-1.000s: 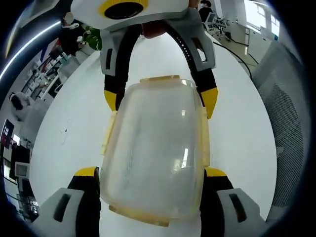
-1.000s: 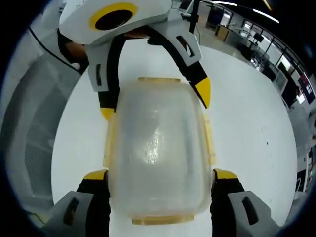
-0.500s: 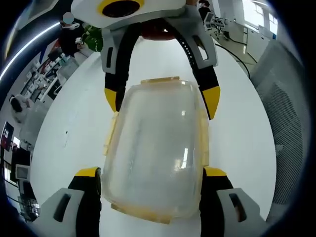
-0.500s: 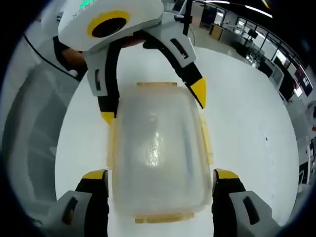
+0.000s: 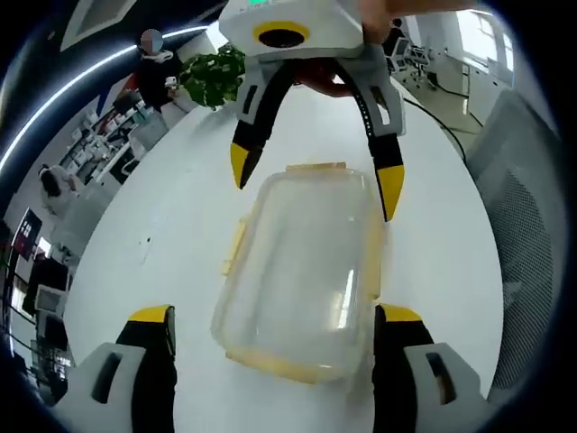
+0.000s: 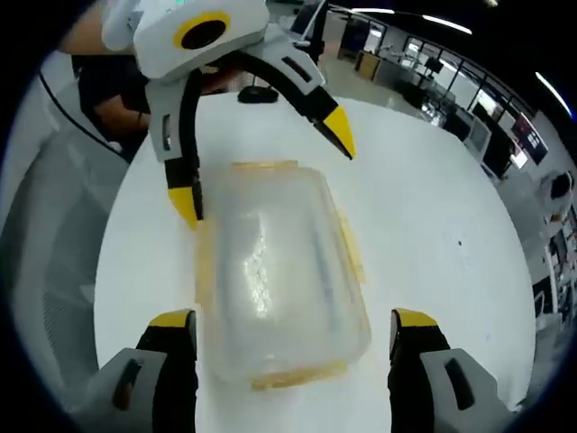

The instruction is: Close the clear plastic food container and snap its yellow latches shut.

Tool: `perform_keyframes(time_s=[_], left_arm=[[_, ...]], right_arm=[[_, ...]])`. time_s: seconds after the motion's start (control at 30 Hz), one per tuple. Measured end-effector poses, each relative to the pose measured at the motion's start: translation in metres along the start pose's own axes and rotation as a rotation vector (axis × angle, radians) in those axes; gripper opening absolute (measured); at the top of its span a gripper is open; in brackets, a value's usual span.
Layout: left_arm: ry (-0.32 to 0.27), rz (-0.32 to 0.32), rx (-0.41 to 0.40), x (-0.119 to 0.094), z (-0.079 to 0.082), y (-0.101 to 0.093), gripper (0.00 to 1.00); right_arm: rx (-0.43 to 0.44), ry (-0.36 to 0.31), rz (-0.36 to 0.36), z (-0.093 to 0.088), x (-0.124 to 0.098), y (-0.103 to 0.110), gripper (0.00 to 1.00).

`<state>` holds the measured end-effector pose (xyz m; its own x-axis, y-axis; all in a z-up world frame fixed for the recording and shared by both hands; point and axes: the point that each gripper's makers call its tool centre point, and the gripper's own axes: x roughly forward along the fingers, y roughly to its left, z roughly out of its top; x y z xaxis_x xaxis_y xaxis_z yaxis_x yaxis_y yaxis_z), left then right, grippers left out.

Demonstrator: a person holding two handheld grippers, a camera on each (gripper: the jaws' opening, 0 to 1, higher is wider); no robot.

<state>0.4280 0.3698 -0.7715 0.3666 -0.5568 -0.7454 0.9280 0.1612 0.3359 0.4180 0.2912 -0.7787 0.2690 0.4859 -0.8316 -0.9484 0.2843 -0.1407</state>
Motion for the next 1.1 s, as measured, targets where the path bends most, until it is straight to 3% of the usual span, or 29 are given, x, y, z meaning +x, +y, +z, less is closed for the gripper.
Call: perform_keyframes(time_s=[0.37,0.53,0.87,1.1], left_arm=[[-0.004,0.035,-0.090,-0.015,-0.011,-0.006,0.92],[-0.044,0.055,-0.162,-0.023,-0.008,-0.008,0.92],[-0.070,0.093,-0.259,-0.034,-0.015,-0.021,0.92],[-0.101,0.099,-0.337,-0.042,-0.020,-0.031,0.92]], right_arm=[[0.110,-0.066,-0.063,-0.002,-0.014,0.004,0.89],[0.157,-0.096,-0.078,-0.003,-0.019,0.012,0.89],[0.233,-0.158,-0.128,0.000,-0.030,0.022,0.89],[0.309,-0.232,-0.147,0.001,-0.038,0.031,0.89]])
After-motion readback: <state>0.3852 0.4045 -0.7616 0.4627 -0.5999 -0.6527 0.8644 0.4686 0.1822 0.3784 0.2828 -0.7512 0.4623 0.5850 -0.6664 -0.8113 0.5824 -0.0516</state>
